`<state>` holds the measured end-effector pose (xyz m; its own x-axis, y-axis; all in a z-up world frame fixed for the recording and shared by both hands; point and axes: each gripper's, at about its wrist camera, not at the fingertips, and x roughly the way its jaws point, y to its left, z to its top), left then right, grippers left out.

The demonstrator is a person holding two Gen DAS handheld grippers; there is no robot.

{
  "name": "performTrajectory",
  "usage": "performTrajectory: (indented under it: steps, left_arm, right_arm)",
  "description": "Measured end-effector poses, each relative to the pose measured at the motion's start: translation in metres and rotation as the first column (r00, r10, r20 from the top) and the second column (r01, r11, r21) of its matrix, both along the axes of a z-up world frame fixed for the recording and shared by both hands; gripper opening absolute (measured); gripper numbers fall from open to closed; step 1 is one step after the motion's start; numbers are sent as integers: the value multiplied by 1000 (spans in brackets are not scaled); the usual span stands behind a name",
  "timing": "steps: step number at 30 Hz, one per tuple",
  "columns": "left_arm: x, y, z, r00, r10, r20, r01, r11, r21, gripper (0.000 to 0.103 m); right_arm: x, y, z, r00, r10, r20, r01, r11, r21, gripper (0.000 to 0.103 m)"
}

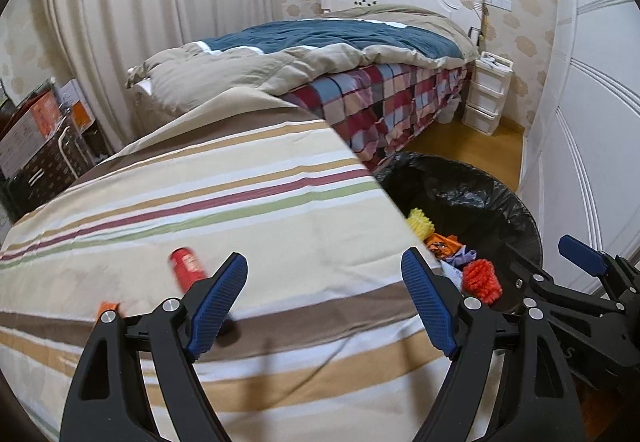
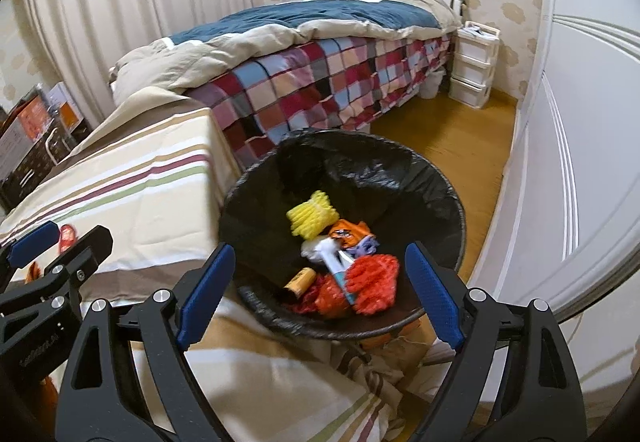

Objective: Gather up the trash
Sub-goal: 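Move both open tools back over the bed toward the remaining items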

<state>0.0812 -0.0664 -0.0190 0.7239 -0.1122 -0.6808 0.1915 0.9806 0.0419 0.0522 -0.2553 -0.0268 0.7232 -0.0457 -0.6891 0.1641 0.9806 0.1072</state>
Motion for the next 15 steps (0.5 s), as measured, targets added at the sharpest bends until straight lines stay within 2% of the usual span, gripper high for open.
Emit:
performTrajectory:
  steps: [15]
  left_arm:
    - [-29,74,0,992,123,2,-123,992,0,79]
  right_arm:
    - [-16,69,-2,989,146,-27,-147,989,-23,85]
